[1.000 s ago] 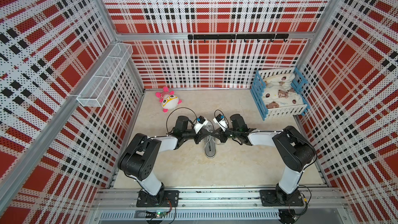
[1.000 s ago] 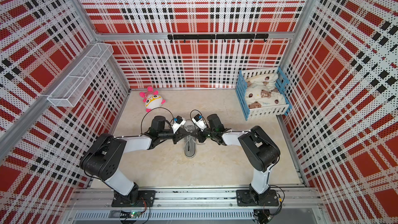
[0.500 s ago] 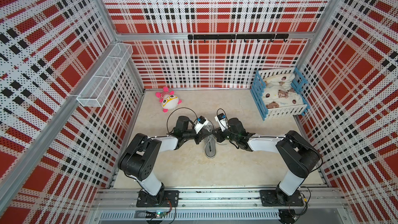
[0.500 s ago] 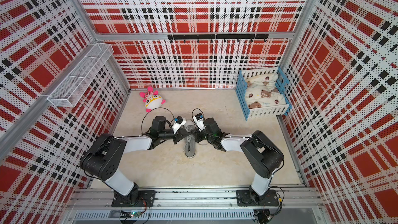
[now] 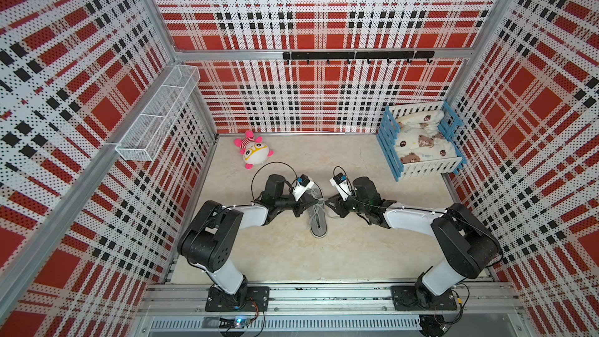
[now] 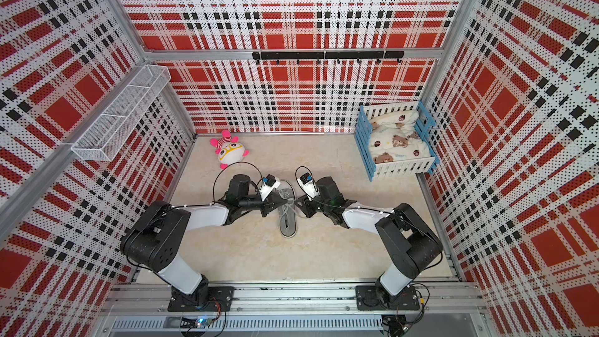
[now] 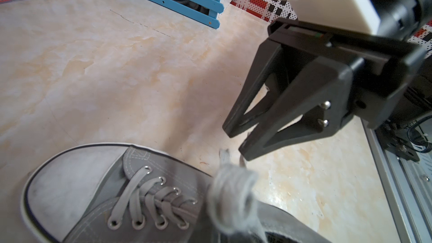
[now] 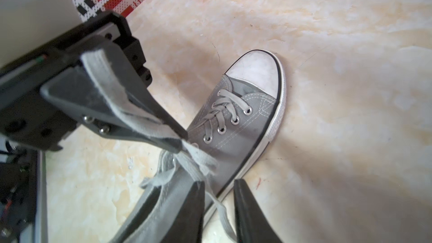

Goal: Tie the shoes
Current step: Cross the shoelace with the shoelace.

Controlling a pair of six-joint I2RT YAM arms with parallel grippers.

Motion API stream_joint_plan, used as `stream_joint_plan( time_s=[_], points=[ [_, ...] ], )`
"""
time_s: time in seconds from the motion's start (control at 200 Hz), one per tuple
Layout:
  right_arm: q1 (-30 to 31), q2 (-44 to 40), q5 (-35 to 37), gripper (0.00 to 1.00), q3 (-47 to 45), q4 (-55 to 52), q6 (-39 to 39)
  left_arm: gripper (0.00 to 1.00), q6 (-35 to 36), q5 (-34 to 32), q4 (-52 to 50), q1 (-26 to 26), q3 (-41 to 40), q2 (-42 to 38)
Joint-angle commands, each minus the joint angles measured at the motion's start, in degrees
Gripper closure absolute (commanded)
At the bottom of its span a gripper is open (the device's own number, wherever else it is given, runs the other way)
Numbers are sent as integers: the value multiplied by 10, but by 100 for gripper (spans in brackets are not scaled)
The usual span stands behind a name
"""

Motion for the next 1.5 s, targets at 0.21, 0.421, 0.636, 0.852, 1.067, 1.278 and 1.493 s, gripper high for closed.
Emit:
stream_joint_plan(
  time_s=[0.21,0.421,0.636,0.852,1.067,1.278,1.493],
  points=[
    [5,34,-58,58,-14,18,-20,100,7,16,2,-2,9,-3],
    [15,80,-70,67,4,40,-14,100,7,17,2,-3,10,-3],
    [15,94,-69,85,5,58,-1,100,8,17,1,-4,10,-2],
    [15,92,-63,100,6,72,19,100,10,16,1,-6,8,-3],
    [13,78,-73,100,-1,92,51,100,14,15,1,-7,7,-2],
    [6,76,-90,100,11,98,115,100,18,11,1,-10,7,-1],
    [-5,76,-114,100,14,107,195,100,20,6,1,-12,7,-1]
  ],
)
